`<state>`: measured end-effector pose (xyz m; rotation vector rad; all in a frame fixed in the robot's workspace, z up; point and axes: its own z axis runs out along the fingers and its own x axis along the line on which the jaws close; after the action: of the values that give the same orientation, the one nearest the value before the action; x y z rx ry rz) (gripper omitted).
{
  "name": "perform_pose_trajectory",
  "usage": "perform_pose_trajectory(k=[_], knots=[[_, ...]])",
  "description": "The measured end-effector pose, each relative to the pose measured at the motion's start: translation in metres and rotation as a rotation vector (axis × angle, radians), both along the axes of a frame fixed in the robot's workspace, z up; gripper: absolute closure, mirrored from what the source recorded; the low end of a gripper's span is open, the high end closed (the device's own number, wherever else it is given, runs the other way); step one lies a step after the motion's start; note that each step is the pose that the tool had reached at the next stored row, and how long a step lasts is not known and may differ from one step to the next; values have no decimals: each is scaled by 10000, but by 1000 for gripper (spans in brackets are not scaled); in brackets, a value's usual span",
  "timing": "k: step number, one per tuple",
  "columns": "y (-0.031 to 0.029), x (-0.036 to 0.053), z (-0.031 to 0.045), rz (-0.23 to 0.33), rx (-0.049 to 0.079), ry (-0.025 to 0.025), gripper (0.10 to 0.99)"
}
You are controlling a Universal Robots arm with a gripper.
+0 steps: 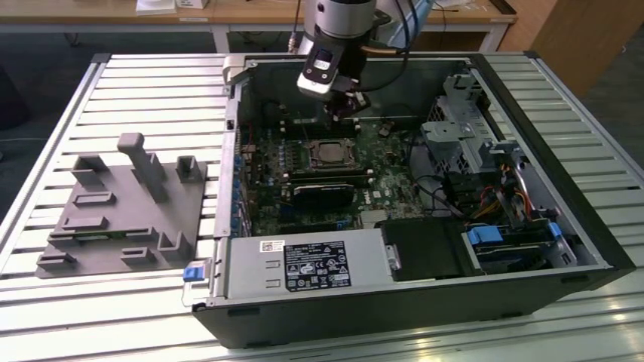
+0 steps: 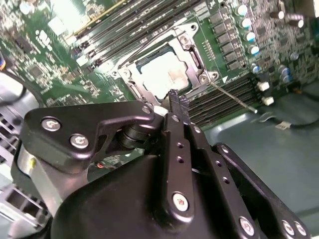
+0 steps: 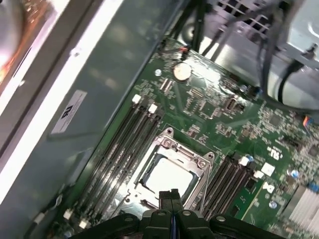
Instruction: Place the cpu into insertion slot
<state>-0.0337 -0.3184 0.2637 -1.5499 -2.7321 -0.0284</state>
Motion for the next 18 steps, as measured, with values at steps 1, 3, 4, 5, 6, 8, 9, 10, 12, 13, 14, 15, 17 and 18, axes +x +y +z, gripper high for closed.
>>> perform_pose_trajectory(k=[1, 3, 4, 5, 6, 8, 9, 10, 12, 13, 14, 15, 17, 18], knots=[[0, 0, -1, 179, -1, 0, 980], [0, 0, -4, 538, -1, 0, 980], [0, 0, -5, 718, -1, 0, 980], [0, 0, -6, 899, -1, 0, 980], [0, 0, -6, 1078, -1, 1, 980], [0, 0, -8, 1454, -1, 0, 980], [0, 0, -9, 1634, -1, 0, 980], [0, 0, -10, 1814, 0, 0, 980], [0, 0, -10, 2175, -1, 0, 980], [0, 0, -11, 2364, 0, 0, 980], [0, 0, -11, 2550, -1, 0, 980], [0, 0, -12, 2729, 0, 0, 980], [0, 0, -12, 3090, 0, 0, 980], [0, 0, -13, 3269, -1, 0, 980]])
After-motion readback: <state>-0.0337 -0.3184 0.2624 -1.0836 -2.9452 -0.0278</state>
